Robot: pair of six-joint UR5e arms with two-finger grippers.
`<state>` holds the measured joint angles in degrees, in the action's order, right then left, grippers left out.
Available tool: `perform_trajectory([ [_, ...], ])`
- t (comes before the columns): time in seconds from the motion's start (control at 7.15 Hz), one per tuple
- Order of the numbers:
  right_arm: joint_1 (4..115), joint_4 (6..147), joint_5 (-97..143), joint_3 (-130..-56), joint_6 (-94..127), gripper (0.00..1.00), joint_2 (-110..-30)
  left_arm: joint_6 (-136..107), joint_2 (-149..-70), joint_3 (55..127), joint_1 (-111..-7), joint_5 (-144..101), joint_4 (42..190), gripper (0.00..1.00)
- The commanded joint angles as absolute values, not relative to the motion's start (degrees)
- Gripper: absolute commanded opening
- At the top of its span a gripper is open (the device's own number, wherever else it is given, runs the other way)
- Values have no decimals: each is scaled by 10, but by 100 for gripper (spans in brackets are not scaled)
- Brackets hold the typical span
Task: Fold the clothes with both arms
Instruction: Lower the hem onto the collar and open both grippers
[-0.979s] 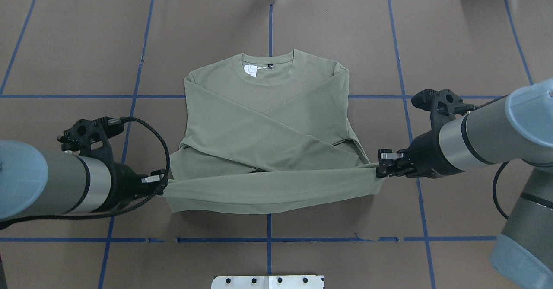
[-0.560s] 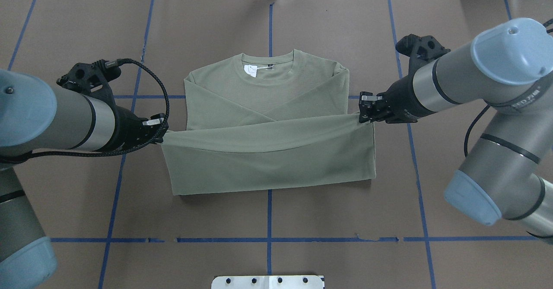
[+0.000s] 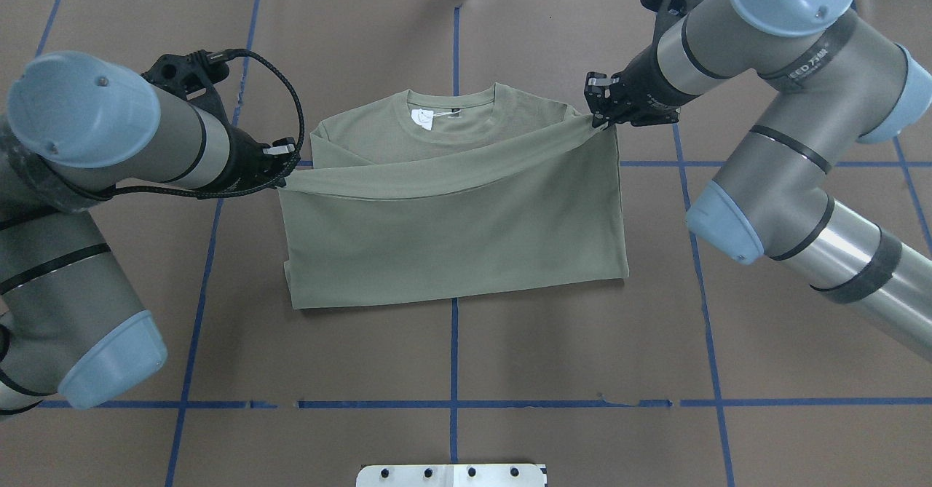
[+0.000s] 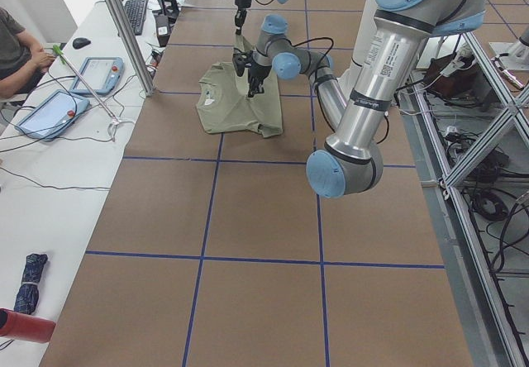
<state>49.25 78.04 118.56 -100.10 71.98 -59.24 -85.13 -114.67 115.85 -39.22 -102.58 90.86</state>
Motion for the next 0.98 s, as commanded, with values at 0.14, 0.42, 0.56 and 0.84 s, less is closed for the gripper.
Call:
perform_trajectory([
  [0.14,497,699,1186,-866,719,0,-552,-848,-1154,1025,-435,-1025,1058,0],
  [0.42,497,698,1186,-809,720,0,-523,-848,-1172,939,-443,-1024,1133,0],
  [0.56,497,696,1186,-796,719,0,-520,-849,-1190,907,-443,-1024,1141,0],
  [0.84,497,694,1186,-773,719,0,-509,-849,-1203,873,-445,-1020,1150,0],
])
